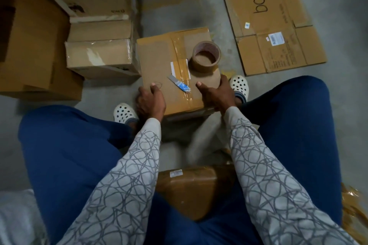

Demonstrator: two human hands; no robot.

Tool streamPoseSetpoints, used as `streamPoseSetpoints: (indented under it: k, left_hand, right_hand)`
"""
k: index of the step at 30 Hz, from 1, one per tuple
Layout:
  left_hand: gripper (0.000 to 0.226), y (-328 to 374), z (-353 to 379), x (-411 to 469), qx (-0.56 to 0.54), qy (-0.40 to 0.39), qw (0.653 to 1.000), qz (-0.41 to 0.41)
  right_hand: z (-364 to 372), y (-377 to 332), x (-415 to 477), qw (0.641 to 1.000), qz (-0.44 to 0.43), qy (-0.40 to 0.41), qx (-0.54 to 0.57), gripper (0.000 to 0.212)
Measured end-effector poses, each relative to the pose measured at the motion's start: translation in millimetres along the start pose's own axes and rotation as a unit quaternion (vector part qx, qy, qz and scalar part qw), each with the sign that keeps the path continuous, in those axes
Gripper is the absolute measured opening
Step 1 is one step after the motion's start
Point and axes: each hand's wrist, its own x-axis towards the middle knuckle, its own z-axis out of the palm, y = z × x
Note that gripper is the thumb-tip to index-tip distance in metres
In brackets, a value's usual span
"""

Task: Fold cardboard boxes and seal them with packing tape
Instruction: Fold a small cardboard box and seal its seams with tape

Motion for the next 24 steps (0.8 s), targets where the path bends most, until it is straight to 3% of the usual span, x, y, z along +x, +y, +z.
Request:
streamPoseSetpoints:
  k: [5,12,17,24]
  left_hand:
    - [0.049,17,-12,29,0.004,0.003,0.999,0.053]
    - [0.042,62,-41,116,-0.01,-0.07,0.988,0.135]
    - [0.042,73,-38,171,-0.063,-0.115,0.983,0.13]
    - [0.062,53,-28,181,-0.109,-0.107,0.978,0.142]
  right_hand:
    - [7,-22,11,0.999,-0.038,0.007,0.023,0.096]
    - [35,-76,55,0.995,-0.093,-0.001,0.045,0.097]
    - [64,-96,101,0.992,-0.116,-0.012,0.048,0.096]
    - [92,-88,113,0.988,-0.149,-0.042,0.018,0.1]
